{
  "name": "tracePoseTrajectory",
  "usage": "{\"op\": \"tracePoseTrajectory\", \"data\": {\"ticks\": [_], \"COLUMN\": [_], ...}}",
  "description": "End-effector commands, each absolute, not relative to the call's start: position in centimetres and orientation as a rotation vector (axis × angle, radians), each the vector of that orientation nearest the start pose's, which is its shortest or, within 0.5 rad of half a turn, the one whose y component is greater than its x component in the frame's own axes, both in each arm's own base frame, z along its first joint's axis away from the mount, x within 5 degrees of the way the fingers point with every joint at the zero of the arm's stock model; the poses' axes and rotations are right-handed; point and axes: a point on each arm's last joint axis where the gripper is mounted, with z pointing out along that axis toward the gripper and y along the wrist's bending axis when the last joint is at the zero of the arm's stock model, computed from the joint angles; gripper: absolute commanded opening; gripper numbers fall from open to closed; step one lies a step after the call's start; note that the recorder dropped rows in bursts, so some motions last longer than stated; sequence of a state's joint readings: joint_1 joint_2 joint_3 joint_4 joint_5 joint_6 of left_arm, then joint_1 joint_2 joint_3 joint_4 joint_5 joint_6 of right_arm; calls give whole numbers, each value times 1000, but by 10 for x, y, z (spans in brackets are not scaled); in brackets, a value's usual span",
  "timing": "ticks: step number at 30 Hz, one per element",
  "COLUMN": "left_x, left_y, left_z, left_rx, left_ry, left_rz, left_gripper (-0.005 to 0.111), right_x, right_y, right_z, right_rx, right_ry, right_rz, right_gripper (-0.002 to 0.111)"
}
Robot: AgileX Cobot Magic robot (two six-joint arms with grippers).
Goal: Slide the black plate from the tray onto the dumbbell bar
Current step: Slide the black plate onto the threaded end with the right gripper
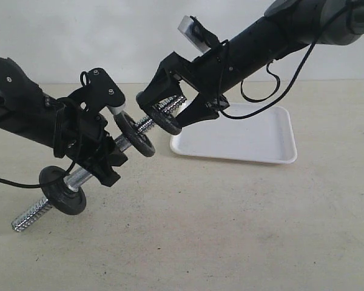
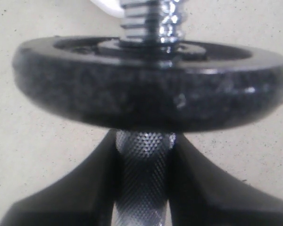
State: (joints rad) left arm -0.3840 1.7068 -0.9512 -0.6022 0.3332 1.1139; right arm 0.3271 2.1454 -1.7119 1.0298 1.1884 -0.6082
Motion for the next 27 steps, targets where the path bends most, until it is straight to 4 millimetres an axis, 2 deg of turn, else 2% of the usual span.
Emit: {"op": "tracePoseTrajectory", "data": {"ticks": [1, 13, 27], "left_x": [322, 322, 322], "left_y": [-141, -140, -141], "left_z": [225, 225, 225], "left_rx": [966, 965, 968], "left_ry": [2074, 2073, 2075], "left_rz": [-104, -103, -106], "left_gripper": [4, 4, 4], "right_x": [394, 395, 394], "right_y": [216, 220, 219], "right_z": [236, 242, 241], "right_rx": [-788, -726, -818], "right_ry": [2482, 2433, 2383], "right_rz": [1403, 1496, 1456], "right_gripper": [0, 0, 0]}}
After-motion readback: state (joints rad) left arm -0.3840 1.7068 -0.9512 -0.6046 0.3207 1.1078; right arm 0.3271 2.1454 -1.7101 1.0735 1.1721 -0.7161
